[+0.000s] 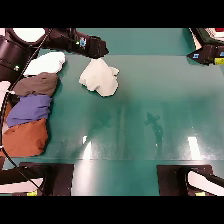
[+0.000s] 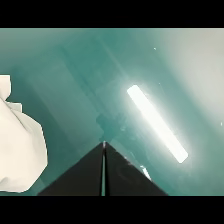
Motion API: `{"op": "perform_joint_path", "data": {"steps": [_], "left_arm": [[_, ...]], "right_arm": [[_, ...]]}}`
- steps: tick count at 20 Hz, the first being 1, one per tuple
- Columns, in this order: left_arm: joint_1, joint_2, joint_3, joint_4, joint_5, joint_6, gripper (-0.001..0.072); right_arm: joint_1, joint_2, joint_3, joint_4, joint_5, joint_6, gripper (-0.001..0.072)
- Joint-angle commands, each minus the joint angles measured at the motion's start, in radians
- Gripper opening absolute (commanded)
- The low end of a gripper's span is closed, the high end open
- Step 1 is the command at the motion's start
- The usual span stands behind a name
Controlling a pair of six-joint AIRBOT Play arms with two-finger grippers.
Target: Fold the shirts.
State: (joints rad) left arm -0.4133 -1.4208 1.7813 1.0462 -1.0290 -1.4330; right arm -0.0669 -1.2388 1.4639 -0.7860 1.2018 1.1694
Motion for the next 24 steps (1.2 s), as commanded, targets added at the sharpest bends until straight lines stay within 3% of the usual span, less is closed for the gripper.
{"op": "perform_joint_path", "data": {"steps": [1,12,15,20,21,22,23,24], "left_arm": [[-0.001,-0.002,0.000,0.000,-0.001,0.000,0.0024],[-0.001,-0.001,0.000,-0.008,0.001,-0.003,0.0024],[0.000,-0.001,0.000,-0.007,0.058,-0.003,0.0024],[-0.001,-0.002,0.000,0.013,0.100,0.064,0.0025],[0.000,-0.005,0.000,0.053,0.105,0.087,0.0083],[0.000,-0.012,0.000,0.126,0.105,0.076,0.0441],[0.000,-0.026,0.000,0.220,0.103,0.023,0.0621],[0.000,-0.045,0.000,0.330,0.091,-0.024,0.0619]], "right_arm": [[0.001,0.000,-0.003,0.004,0.002,0.000,0.0019],[0.001,-0.002,-0.008,0.007,-0.003,0.000,0.0020],[0.001,-0.002,-0.008,0.008,-0.009,0.000,0.0019],[0.002,-0.002,-0.008,0.008,-0.017,0.000,0.0019],[0.003,-0.002,-0.008,0.008,-0.016,0.000,0.0019],[0.003,-0.002,-0.008,0.008,-0.013,0.000,0.0019],[0.003,-0.002,-0.008,0.008,-0.002,0.000,0.0019],[0.003,-0.002,-0.008,0.008,0.008,0.000,0.0019]]}}
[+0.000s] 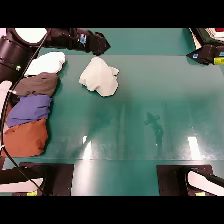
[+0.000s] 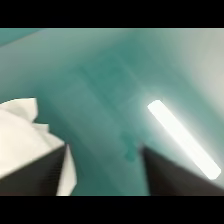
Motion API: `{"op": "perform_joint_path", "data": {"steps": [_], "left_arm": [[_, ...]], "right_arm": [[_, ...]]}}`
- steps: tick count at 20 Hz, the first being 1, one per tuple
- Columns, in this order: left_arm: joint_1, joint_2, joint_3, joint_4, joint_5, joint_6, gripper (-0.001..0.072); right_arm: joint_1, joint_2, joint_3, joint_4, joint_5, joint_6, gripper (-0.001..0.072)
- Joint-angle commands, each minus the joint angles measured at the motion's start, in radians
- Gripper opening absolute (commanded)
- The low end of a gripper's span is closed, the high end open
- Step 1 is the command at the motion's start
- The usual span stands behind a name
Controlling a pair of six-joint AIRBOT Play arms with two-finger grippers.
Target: Fold the shirts.
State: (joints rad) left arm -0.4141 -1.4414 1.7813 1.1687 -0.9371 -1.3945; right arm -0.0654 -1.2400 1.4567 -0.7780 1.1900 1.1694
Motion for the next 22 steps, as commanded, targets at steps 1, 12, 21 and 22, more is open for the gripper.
{"op": "perform_joint_path", "data": {"steps": [1,12,21,22], "left_arm": [[0.006,-0.054,0.000,0.311,-0.026,-0.113,0.0619],[0.189,-0.442,0.000,0.122,-0.115,-0.177,0.0619],[0.190,-0.380,0.277,0.121,-0.216,-0.174,0.0023],[0.188,-0.329,0.329,0.106,-0.211,-0.156,0.0023]], "right_arm": [[0.001,0.000,0.000,0.000,0.021,0.000,0.0019],[0.001,-0.001,0.000,0.000,0.081,0.000,0.0022],[0.001,0.034,0.031,-0.001,0.075,0.000,0.0020],[0.001,0.049,0.056,-0.001,0.075,0.000,0.0020]]}}
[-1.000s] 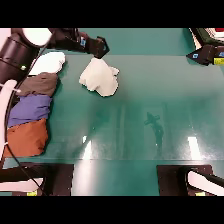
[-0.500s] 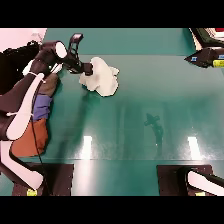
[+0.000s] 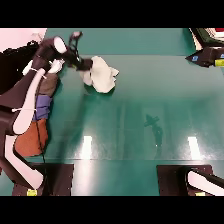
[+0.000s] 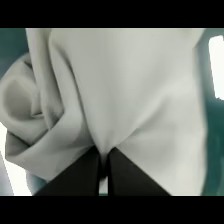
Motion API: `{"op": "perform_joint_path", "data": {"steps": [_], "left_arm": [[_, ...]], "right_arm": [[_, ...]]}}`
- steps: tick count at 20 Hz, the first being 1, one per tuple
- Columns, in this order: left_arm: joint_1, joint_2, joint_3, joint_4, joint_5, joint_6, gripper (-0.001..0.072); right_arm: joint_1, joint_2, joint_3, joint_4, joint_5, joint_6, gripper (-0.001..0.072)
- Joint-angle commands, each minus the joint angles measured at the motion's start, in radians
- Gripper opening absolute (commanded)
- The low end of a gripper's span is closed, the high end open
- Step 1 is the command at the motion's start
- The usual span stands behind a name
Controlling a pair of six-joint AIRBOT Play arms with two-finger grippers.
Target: Fold the shirts.
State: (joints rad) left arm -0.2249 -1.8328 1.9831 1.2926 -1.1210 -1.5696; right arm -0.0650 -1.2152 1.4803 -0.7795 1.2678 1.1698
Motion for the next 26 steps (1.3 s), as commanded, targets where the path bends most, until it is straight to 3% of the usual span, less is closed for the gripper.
{"op": "perform_joint_path", "data": {"steps": [1,4,6,11,14,15,16,17,19,22,26], "left_arm": [[-0.001,0.136,0.149,-0.054,-0.002,0.061,0.0023],[-0.001,0.355,0.147,-0.255,0.006,0.261,0.0023],[-0.020,0.440,0.146,-0.323,-0.070,0.331,0.0023],[-0.201,0.512,-0.098,-0.314,-0.218,0.374,0.0023],[-0.290,0.484,-0.309,-0.301,-0.169,0.374,0.0025],[-0.295,0.471,-0.360,-0.301,-0.141,0.373,0.0192],[-0.291,0.458,-0.388,-0.293,-0.128,0.369,0.0537],[-0.276,0.447,-0.393,-0.255,-0.131,0.330,0.0639],[-0.216,0.451,-0.387,-0.185,-0.165,0.284,0.0639],[-0.066,0.468,-0.413,-0.174,-0.323,0.227,0.0639],[0.001,0.596,-0.739,-0.179,-0.307,0.214,0.0639]], "right_arm": [[0.001,0.042,0.068,0.001,-0.003,0.000,0.0020],[0.001,0.084,0.180,0.000,-0.003,0.000,0.0020],[0.001,0.109,0.233,0.000,-0.003,0.000,0.0020],[0.001,0.174,0.264,0.000,0.011,0.000,0.0020],[0.001,0.191,0.264,0.000,0.050,0.000,0.0020],[0.001,0.191,0.264,0.000,0.068,0.000,0.0020],[0.001,0.191,0.264,0.000,0.090,0.000,0.0020],[0.001,0.190,0.264,0.000,0.107,0.000,0.0020],[0.001,0.190,0.264,0.000,0.113,0.001,0.0020],[0.001,0.190,0.264,0.000,0.113,0.001,0.0020],[0.001,0.190,0.264,0.000,0.114,0.001,0.0020]]}}
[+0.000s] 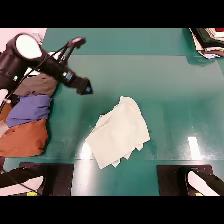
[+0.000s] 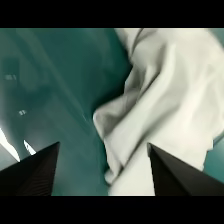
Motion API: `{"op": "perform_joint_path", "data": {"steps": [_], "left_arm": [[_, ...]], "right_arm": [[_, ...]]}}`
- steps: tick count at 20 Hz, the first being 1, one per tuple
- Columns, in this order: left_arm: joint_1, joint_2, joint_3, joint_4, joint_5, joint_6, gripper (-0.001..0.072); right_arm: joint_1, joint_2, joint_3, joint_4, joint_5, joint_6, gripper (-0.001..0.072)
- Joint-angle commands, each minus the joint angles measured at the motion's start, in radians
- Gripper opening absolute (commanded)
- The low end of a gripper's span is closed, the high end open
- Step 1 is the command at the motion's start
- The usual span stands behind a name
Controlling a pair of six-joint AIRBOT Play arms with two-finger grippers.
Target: Fold the shirts.
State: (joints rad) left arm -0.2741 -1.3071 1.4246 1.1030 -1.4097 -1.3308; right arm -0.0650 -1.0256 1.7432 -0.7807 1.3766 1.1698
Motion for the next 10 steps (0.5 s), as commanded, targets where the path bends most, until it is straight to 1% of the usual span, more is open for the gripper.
{"op": "perform_joint_path", "data": {"steps": [1,5,6,8,10], "left_arm": [[0.048,0.123,-0.293,0.000,0.008,-0.032,0.0639],[0.048,0.287,-0.685,-0.155,0.108,-0.023,0.0639],[0.048,0.299,-0.751,-0.185,0.137,-0.020,0.0639],[0.028,0.301,-0.852,-0.238,0.217,0.026,0.0639],[-0.037,0.301,-0.900,-0.250,0.313,0.030,0.0639]], "right_arm": [[0.001,0.001,0.001,0.001,0.005,0.001,0.0020],[0.001,-0.003,0.001,0.001,0.004,0.001,0.0020],[0.001,-0.007,0.001,0.001,0.004,0.001,0.0020],[0.001,-0.021,0.001,0.001,0.009,0.001,0.0020],[0.001,-0.041,0.001,0.002,0.018,0.001,0.0020]]}}
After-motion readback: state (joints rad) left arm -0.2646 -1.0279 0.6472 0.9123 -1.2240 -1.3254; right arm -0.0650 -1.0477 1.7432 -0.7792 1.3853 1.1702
